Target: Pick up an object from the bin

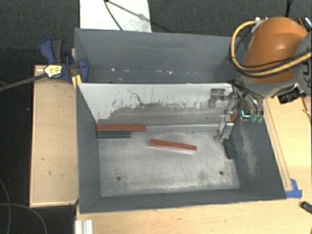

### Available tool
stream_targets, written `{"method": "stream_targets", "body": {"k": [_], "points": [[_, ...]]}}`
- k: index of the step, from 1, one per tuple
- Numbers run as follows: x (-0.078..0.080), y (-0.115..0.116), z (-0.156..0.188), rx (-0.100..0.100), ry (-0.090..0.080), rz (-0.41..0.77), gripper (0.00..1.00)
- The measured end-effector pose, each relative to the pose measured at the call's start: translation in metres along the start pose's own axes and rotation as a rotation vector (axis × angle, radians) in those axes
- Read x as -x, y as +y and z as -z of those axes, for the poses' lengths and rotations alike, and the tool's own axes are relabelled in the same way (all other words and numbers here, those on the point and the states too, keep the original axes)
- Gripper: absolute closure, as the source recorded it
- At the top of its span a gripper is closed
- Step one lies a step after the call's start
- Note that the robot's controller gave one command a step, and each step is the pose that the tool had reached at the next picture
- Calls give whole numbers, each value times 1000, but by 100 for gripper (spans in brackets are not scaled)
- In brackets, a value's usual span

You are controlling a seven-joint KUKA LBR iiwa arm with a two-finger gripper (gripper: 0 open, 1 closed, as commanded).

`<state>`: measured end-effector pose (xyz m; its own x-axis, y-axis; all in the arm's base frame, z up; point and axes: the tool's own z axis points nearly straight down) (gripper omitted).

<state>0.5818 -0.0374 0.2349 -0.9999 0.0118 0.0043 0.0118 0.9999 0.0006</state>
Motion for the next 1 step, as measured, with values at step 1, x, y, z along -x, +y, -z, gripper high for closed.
{"method": "stream_targets", "body": {"k": [1], "points": [[3,5,-161,1,-1,344,0]]}}
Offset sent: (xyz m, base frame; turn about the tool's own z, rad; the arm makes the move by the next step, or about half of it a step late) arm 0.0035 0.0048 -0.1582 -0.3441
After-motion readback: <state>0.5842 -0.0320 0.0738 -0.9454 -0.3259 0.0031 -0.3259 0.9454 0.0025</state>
